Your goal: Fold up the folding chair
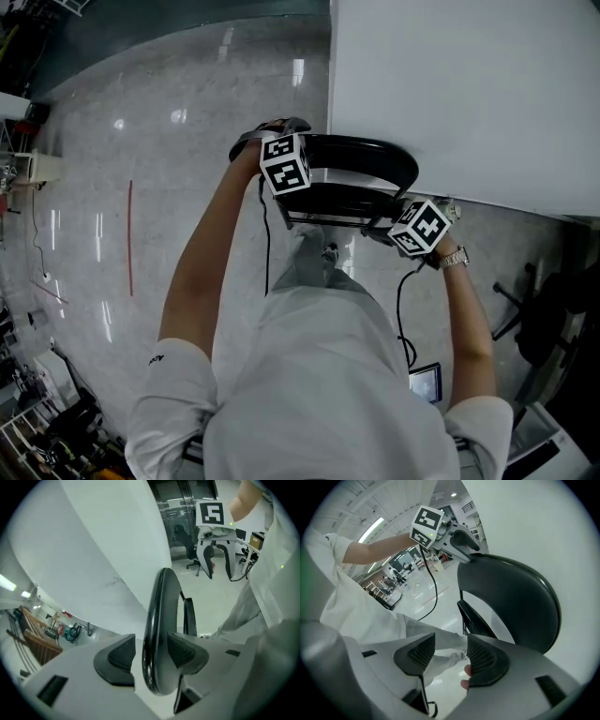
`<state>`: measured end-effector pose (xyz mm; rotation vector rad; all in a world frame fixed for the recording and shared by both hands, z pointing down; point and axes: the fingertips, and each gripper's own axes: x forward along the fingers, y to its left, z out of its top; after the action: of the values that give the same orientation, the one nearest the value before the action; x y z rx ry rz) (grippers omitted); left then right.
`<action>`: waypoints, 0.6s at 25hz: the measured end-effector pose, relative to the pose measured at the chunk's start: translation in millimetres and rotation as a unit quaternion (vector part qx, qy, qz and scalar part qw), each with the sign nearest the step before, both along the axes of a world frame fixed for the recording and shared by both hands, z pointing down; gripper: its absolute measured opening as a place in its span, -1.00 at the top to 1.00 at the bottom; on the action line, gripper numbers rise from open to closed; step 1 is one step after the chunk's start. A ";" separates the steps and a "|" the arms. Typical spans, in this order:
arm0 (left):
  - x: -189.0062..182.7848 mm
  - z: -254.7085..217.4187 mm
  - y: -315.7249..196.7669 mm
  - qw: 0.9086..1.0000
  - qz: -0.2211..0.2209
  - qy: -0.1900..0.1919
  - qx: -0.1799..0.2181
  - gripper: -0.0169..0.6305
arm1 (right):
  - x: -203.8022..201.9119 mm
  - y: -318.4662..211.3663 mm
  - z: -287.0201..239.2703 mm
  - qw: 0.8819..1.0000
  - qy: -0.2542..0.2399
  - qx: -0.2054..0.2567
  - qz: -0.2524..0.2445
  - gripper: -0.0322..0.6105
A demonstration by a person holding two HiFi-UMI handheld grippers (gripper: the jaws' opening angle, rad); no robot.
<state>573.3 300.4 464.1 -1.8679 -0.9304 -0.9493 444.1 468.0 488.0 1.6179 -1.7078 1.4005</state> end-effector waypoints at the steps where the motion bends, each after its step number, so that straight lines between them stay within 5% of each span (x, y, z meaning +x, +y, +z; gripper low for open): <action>1: -2.3 -8.8 -2.7 1.000 -0.017 0.012 -0.012 0.26 | -0.1 -4.9 -2.0 1.000 0.004 0.010 0.001 0.23; 4: -17.7 -29.0 -6.0 0.995 -0.071 0.041 -0.053 0.27 | -0.4 -19.8 -9.0 0.999 0.009 0.049 0.009 0.23; 6: -31.3 -38.5 -11.9 0.989 -0.107 0.068 -0.073 0.46 | 0.3 -34.0 -15.7 0.997 0.014 0.079 0.014 0.25; 8: -48.8 -46.0 -24.0 0.981 -0.140 0.097 -0.088 0.61 | -0.8 -53.3 -24.8 0.994 0.029 0.107 0.019 0.48; 11: -81.7 -56.3 -46.2 0.966 -0.194 0.129 -0.113 0.81 | -10.5 -84.5 -40.4 0.989 0.047 0.140 0.020 0.76; 15: -121.9 -65.3 -76.0 0.942 -0.266 0.151 -0.142 0.90 | -25.5 -124.9 -56.1 0.984 0.047 0.174 0.004 0.88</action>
<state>451.4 224.3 398.7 -2.5005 -0.3895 -0.8211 418.7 343.1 431.9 1.8388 -1.9739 1.0494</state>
